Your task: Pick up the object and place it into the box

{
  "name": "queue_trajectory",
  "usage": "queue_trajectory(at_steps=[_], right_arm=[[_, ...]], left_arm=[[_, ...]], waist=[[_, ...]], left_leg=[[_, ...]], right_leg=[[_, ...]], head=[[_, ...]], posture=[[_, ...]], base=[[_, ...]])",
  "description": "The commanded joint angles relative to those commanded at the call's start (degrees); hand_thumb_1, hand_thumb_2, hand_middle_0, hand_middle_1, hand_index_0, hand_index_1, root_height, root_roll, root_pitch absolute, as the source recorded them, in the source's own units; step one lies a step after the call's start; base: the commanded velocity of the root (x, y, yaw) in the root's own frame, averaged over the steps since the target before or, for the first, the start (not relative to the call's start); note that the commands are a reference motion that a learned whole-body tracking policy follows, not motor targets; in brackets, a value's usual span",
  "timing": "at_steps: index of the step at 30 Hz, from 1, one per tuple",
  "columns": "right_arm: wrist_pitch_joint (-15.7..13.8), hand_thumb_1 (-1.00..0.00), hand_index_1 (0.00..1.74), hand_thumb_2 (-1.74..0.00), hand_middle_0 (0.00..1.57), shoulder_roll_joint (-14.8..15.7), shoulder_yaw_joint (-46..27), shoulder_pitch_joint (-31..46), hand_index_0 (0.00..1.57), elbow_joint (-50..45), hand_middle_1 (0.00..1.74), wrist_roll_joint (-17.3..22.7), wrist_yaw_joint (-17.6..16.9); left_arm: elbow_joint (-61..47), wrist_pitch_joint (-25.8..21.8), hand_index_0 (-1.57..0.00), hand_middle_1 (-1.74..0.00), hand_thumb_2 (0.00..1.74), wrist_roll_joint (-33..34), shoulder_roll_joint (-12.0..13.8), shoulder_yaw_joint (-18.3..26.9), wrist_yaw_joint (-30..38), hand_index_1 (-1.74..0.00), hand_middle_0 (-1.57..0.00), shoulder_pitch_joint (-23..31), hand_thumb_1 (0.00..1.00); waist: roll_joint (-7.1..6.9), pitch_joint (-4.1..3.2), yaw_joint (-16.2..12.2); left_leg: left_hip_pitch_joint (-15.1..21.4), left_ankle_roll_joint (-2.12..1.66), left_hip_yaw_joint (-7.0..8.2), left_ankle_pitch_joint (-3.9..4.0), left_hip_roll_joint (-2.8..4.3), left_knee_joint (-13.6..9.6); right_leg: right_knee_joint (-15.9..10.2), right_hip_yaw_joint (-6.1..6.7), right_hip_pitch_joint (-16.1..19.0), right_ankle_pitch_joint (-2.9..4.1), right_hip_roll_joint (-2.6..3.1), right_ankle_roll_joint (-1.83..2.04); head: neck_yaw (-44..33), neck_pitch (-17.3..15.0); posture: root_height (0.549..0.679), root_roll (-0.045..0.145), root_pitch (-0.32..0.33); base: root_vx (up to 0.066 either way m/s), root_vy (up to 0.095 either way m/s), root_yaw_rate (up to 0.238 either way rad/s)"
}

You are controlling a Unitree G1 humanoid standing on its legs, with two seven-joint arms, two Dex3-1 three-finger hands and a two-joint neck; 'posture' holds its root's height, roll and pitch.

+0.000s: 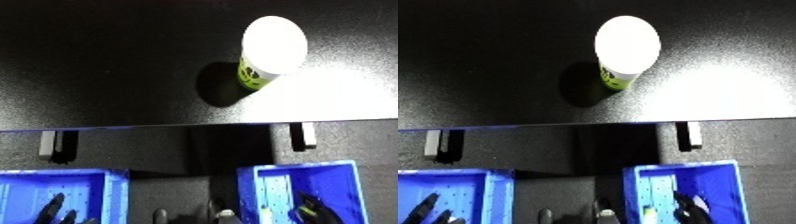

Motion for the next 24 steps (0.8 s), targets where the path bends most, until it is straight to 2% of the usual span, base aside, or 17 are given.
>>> queue_trajectory(at_steps=[5, 9, 13, 17, 21, 24], right_arm=[[2.4, 0.00, 0.00, 0.00, 0.00, -1.3, 2.4, -0.3, 0.00, -3.0, 0.00, -2.7, 5.3], [7.1, 0.00, 0.00, 0.00, 0.00, -3.3, 4.4, 1.4, 0.00, -9.5, 0.00, -3.7, 12.1], [13.6, 0.00, 0.00, 0.00, 0.00, -6.9, 4.6, 4.5, 0.00, -20.3, 0.00, 0.0, 20.5], [17.4, 0.00, 0.00, 0.00, 0.00, -10.8, 2.9, 9.2, 0.00, -35.1, 0.00, 4.0, 28.5], [18.1, 0.00, 0.00, 0.00, 0.00, -14.6, 0.1, 12.2, 0.00, -49.7, 0.00, 9.3, 36.9], [16.7, 0.00, 0.00, 0.00, 0.00, -15.8, -2.8, 12.2, 0.00, -58.1, 0.00, 14.8, 39.2]], left_arm=[[0.3, 0.2, 0.00, 0.00, 0.00, 0.5, 0.3, 0.4, 0.0, 0.00, 0.00, 0.5, 0.00], [-0.8, 0.9, 0.00, 0.00, 0.00, 1.5, 1.6, 1.4, -0.3, 0.00, 0.00, 1.8, 0.00], [-3.0, 1.4, 0.00, 0.00, 0.00, 2.1, 3.9, 2.2, -0.8, 0.00, 0.00, 3.4, 0.00], [-3.3, 1.0, 0.00, 0.00, 0.00, 2.0, 6.0, 3.4, -1.7, 0.00, 0.00, 5.6, 0.00], [-2.0, -0.1, 0.00, 0.00, 0.00, 1.3, 7.4, 4.3, -2.9, 0.00, 0.00, 7.3, 0.00], [-0.4, -1.0, 0.00, 0.00, 0.00, 1.2, 7.8, 4.6, -3.9, 0.00, 0.00, 7.9, 0.00]], waist=[[-0.29, 0.00, 0.0], [-0.92, 0.04, -0.1], [-1.97, 0.22, -0.3], [-3.17, 0.06, -1.1], [-4.15, -0.49, -2.0], [-4.49, -0.98, -2.5]], left_leg=[[-0.2, -0.11, -0.01, -0.08, -0.01, 0.1], [-0.3, -0.29, 0.20, -0.09, 0.29, 0.3], [-0.6, -0.50, 0.38, 0.12, 0.73, 0.2], [-0.5, -0.81, 0.78, 0.48, 1.34, -0.5], [-0.5, -1.46, 1.31, 0.71, 2.11, -1.1], [-0.6, -1.91, 1.69, 0.73, 2.69, -1.3]], right_leg=[[0.1, -0.10, -0.1, -0.21, 0.07, -0.14], [0.3, -0.34, -0.1, -0.43, -0.01, -0.15], [0.5, -0.68, -0.3, -0.47, -0.15, -0.07], [0.2, -1.01, -0.4, -0.41, -0.29, 0.17], [0.0, -1.18, -0.5, -0.55, -0.28, 0.41], [0.0, -1.23, -0.6, -0.69, -0.24, 0.56]], head=[[0.3, 0.6], [-0.2, 2.3], [-0.8, 3.5], [-4.1, 4.9], [-5.9, 5.6], [-6.4, 6.2]], posture=[[0.631, 0.030, -0.047], [0.631, 0.028, -0.045], [0.631, 0.025, -0.039], [0.631, 0.021, -0.034], [0.632, 0.020, -0.027], [0.632, 0.020, -0.023]], base=[[0.003, -0.014, -0.020], [0.003, -0.040, -0.032], [-0.019, -0.054, -0.028], [-0.009, -0.038, -0.076], [0.001, -0.024, -0.070], [0.004, -0.010, -0.047]])
